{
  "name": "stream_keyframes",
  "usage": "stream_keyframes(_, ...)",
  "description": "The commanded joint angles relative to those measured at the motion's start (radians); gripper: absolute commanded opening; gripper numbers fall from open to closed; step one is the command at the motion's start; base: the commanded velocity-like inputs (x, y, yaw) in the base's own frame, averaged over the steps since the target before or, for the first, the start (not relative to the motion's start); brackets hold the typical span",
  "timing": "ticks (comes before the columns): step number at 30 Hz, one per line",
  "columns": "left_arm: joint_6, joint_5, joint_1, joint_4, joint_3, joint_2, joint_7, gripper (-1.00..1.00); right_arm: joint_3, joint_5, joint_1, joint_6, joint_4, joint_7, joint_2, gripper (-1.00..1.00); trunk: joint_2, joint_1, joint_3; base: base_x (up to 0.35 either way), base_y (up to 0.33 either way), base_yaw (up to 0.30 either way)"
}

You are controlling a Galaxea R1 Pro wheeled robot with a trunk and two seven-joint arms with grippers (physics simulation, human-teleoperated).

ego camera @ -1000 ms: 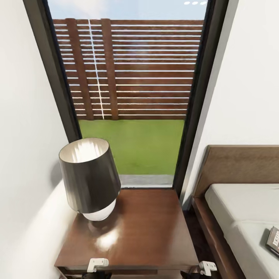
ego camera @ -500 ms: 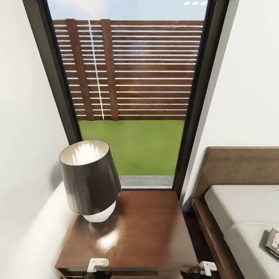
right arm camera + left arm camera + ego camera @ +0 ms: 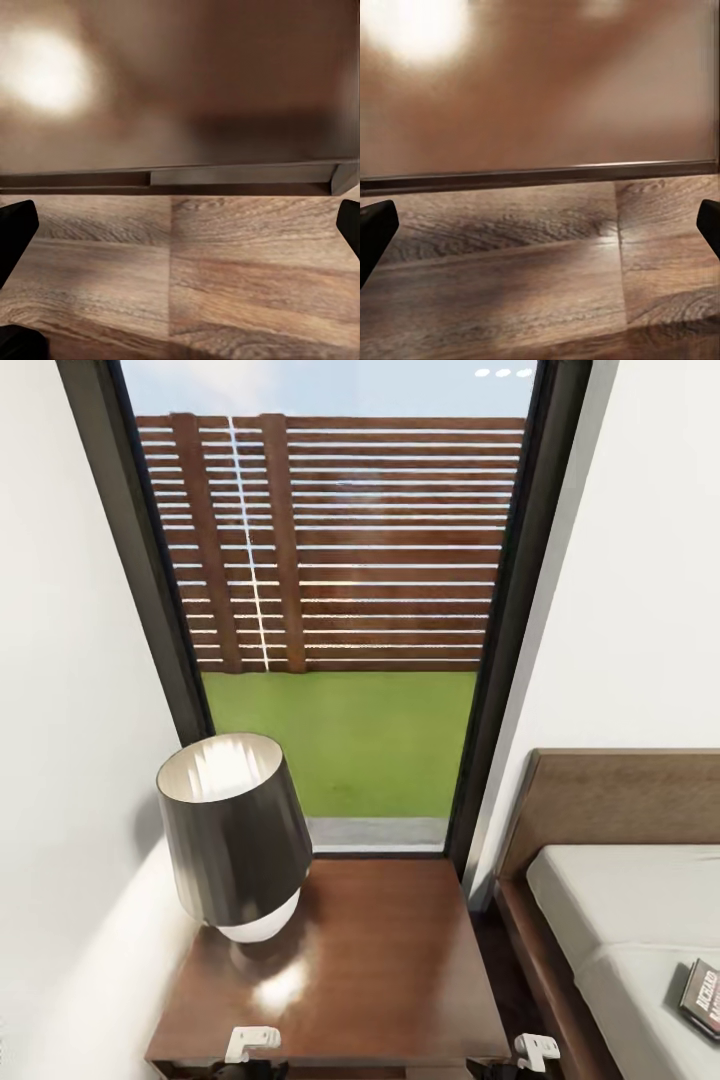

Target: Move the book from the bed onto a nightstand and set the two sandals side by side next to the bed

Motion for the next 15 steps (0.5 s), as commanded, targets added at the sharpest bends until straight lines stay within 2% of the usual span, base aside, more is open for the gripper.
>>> stream_keyframes(1,-0.003,0.006,-0.001,0.001,-0.002,0.000,-0.003,1.00,0.000,-0.007,-0.001,-0.001,0.002,0.005,0.000,1.00,0.007,-0.004,0.002,0.000,0.000,0.000)
stream_keyframes(15,-0.003,0.006,-0.001,0.001,-0.001,0.000,-0.003,1.00,0.000,-0.007,-0.001,-0.001,0.002,0.004,0.000,1.00,0.105,-0.058,0.046,0.000,0.000,0.000)
